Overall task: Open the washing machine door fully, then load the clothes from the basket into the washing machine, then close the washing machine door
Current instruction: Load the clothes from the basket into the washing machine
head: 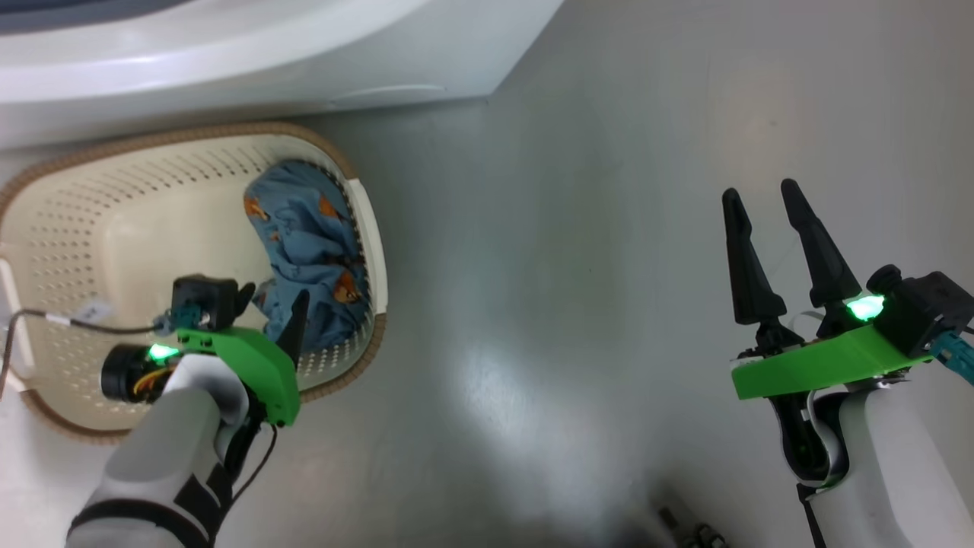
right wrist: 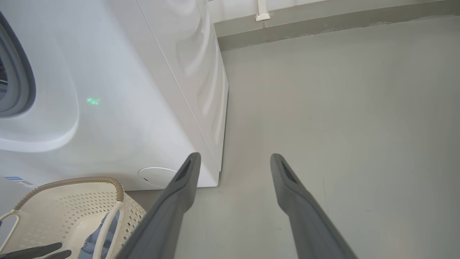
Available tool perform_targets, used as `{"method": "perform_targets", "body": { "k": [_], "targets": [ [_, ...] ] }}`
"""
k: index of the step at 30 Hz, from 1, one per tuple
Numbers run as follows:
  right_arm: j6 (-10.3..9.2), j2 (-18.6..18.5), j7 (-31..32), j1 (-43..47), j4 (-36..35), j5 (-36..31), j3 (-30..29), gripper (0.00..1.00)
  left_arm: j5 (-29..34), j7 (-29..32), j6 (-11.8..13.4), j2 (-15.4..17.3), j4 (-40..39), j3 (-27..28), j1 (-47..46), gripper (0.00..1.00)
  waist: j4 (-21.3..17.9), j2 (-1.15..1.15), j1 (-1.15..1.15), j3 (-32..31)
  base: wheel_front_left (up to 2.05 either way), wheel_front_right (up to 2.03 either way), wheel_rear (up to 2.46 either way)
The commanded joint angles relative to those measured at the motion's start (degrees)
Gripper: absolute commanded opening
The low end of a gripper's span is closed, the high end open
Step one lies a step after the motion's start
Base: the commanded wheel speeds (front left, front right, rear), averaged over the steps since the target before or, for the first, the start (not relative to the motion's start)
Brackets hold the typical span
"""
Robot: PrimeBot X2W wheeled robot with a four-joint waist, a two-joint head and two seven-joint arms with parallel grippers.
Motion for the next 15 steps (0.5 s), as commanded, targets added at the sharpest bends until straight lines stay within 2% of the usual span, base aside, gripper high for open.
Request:
{"method": "perform_targets", "body": {
  "k": [1,8,15],
  "targets": [
    [0.09,0.26,-0.27,0.27,-1.55,-0.30,1.38,1.00,-1.71,-0.08,-0.14,2.10,0.44,-0.59,-0.75,1.00,-0.97,0.00,0.00,2.63,0.00,0.00,0.00],
    [0.09,0.69,-0.27,-0.72,-1.92,-0.08,1.95,1.00,-7.48,1.01,-0.14,3.69,1.66,-6.97,-4.11,1.00,-1.97,0.00,0.00,5.06,0.00,0.00,0.00],
    [0.09,1.02,-0.27,-1.22,-2.29,0.08,2.42,1.00,-11.94,2.13,-0.14,5.11,2.39,-10.82,-6.39,1.00,-2.78,0.00,0.00,6.71,0.00,0.00,0.00]
  ]
}}
